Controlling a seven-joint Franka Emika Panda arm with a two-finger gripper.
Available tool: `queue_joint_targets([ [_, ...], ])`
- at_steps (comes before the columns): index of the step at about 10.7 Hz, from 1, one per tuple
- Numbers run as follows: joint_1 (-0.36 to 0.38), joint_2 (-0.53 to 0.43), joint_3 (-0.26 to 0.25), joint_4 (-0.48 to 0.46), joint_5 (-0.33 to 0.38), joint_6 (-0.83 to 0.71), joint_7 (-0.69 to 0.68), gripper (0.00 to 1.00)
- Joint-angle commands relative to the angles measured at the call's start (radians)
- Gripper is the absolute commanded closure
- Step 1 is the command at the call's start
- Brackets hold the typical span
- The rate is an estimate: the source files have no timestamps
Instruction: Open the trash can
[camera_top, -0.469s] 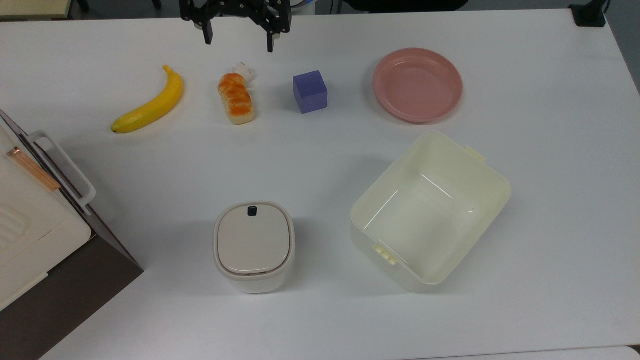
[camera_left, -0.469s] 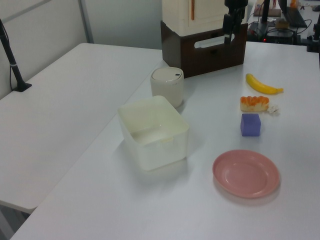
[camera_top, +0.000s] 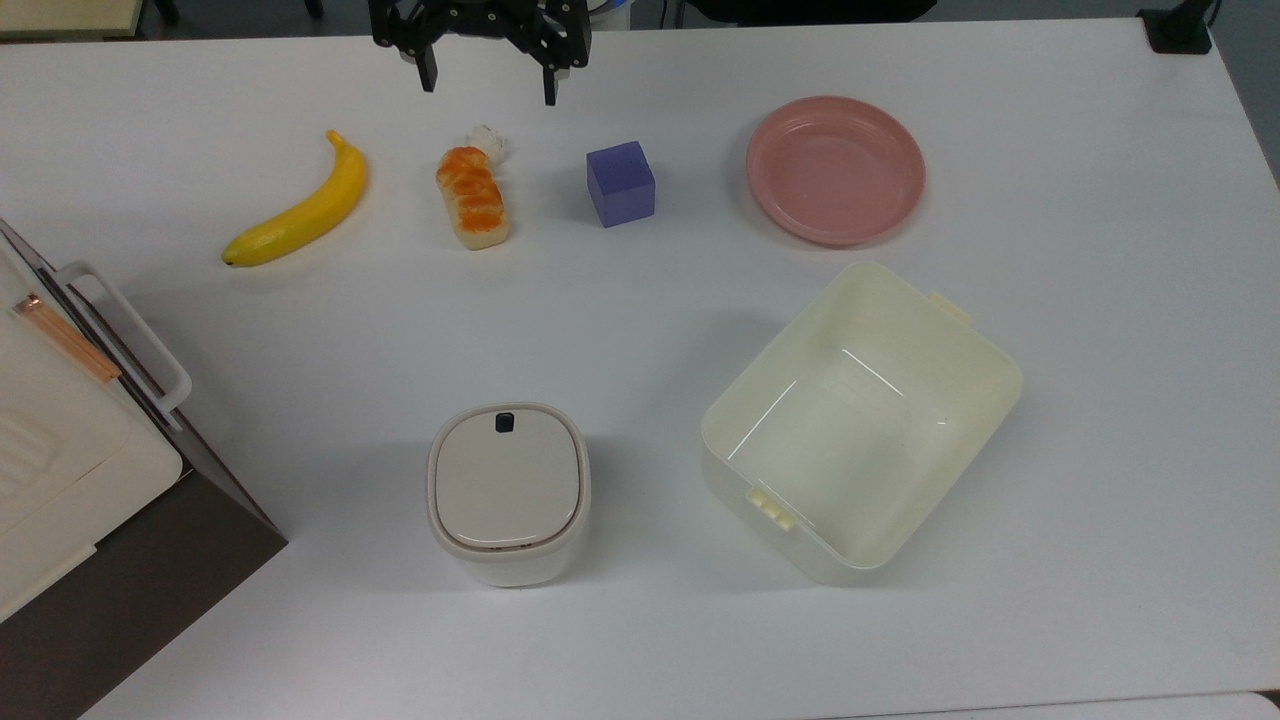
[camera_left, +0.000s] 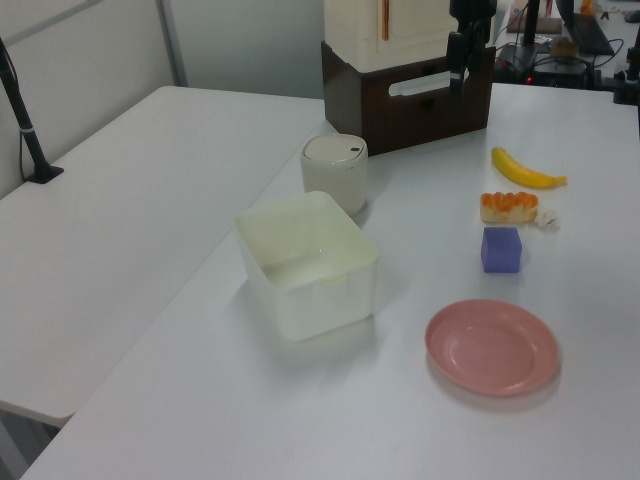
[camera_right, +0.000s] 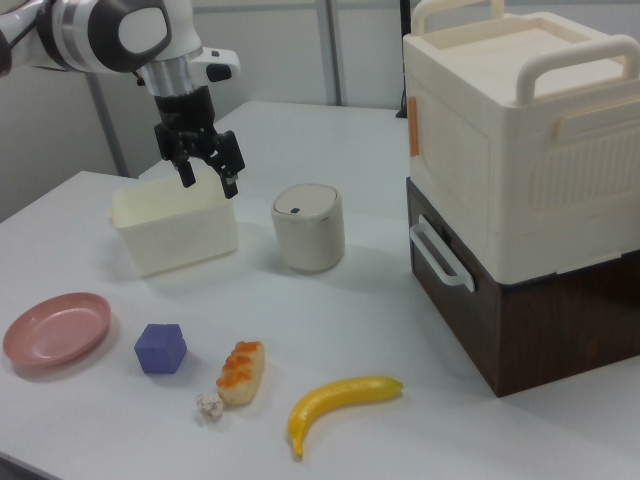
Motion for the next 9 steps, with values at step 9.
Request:
queue_joint_targets([
  [9,0.019,-0.039,-0.009,-0.041,0.007,-0.026,-0.086,0.00],
])
